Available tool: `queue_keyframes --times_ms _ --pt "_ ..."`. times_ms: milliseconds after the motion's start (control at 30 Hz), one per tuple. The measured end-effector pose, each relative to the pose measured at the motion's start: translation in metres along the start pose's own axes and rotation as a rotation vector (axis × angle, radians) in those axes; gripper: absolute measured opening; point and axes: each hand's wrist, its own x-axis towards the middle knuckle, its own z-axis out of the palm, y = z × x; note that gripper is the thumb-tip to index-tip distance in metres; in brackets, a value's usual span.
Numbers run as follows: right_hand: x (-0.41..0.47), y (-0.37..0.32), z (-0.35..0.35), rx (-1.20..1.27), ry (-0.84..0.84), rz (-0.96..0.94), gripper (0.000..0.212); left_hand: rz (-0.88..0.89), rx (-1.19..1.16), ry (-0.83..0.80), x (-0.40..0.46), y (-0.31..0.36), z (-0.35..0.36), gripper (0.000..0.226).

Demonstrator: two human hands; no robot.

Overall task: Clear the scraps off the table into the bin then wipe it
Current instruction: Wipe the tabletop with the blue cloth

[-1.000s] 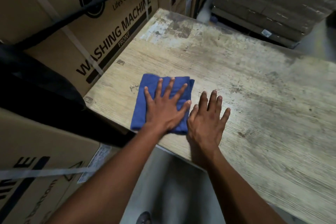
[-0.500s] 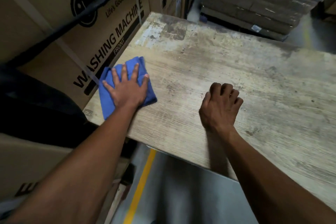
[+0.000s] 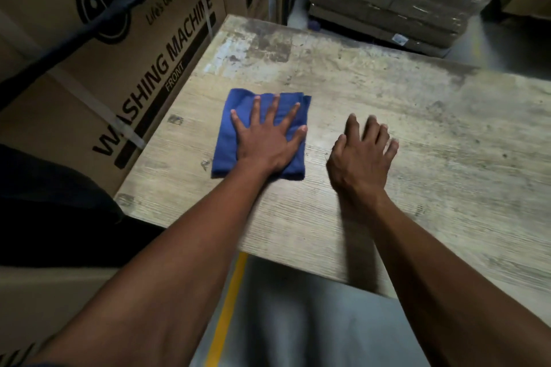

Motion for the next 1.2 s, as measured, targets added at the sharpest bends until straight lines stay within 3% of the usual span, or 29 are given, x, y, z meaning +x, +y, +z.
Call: queue_keyframes --times_ms 200,400,567,667,833,1033,1200 --pt "0.003 0.007 -0.001 -0.02 0.118 -0.017 0.047 0.266 0.027 0.03 -0.05 0.014 0.019 0.06" --pt "0.023 0.009 -0.001 -0.089 0.143 -0.015 0.027 0.27 0.048 0.036 -0.038 -0.001 0.013 0.064" --pt "0.047 0.002 -0.001 -0.026 0.119 -0.003 0.033 0.124 0.017 0.04 0.043 -0.012 -0.009 0.065" --pt "0.066 0.001 0.002 0.003 0.02 -0.043 0.05 0.027 0.006 0.058 0.085 -0.024 -0.02 0.066" --pt "0.083 0.003 0.006 0.033 -0.135 -0.042 0.073 -0.227 -0.04 0.112 0.08 -0.056 -0.024 0.069" --pt "0.087 -0.001 0.002 0.037 -0.14 -0.043 0.074 -0.567 -0.068 0.155 -0.001 -0.085 -0.011 0.07" --pt "0.105 -0.003 0.0 0.08 -0.006 -0.061 0.055 -0.569 -0.068 0.15 0.019 -0.078 -0.013 0.069"
